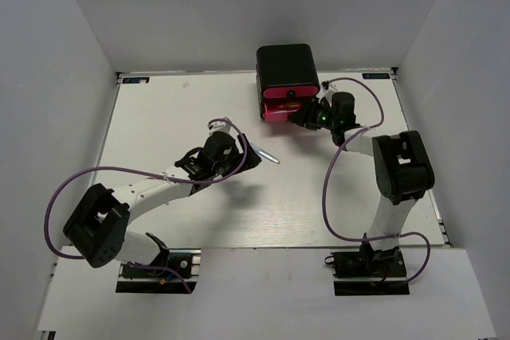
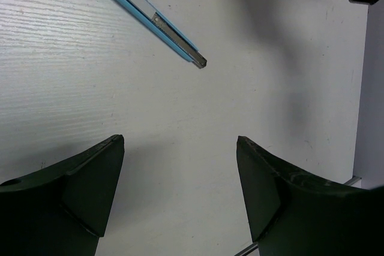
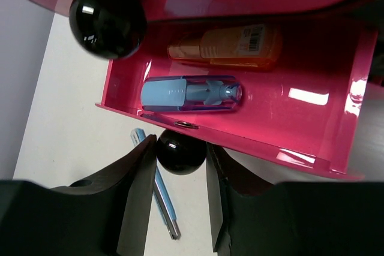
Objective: Sort the stationery into containers
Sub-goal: Close the drawer in the storage box.
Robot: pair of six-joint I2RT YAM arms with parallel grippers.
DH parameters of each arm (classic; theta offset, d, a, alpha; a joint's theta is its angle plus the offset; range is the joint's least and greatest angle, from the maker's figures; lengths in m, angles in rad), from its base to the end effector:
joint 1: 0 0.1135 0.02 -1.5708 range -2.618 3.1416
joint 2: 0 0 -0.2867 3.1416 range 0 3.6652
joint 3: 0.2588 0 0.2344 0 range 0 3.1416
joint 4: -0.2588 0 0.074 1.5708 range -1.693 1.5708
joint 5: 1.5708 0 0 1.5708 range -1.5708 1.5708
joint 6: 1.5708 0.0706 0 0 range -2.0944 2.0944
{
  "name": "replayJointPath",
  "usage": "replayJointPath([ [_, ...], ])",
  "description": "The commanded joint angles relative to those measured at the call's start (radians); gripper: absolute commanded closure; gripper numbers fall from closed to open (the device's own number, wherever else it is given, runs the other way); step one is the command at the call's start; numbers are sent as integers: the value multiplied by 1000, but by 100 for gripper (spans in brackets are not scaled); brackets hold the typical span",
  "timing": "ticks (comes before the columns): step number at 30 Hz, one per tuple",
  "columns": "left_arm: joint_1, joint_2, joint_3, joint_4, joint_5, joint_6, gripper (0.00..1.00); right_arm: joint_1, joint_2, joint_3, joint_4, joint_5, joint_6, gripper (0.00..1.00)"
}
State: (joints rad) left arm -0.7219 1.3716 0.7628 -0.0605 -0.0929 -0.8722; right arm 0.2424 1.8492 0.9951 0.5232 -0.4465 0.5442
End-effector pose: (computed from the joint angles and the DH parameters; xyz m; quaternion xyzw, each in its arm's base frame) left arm 0.2270 -0.1911 0.2246 -0.0877 0.8951 -0.2821 0.3340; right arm 0.4034 0.1311 0.2130 -0.0078 0.8040 0.3836 0.4543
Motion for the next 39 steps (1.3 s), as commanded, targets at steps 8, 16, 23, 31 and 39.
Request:
replayJointPath([
  [8,-1,4,40,-13,-1,12,15,0,94,178,32,8,-21,68],
  [16,-1,-5,40,-22,-10,12,15,0,173,283,11,15,-23,65],
  [23,-1,-14,40,-32,-10,12,15,0,154,223,32,-3,11,48],
  [31,-1,15,50,-32,-1,21,15,1,110,116,97,3,143,48],
  [39,-1,3,49,-52,-1,10,15,-3,166,183,126,32,206,52],
])
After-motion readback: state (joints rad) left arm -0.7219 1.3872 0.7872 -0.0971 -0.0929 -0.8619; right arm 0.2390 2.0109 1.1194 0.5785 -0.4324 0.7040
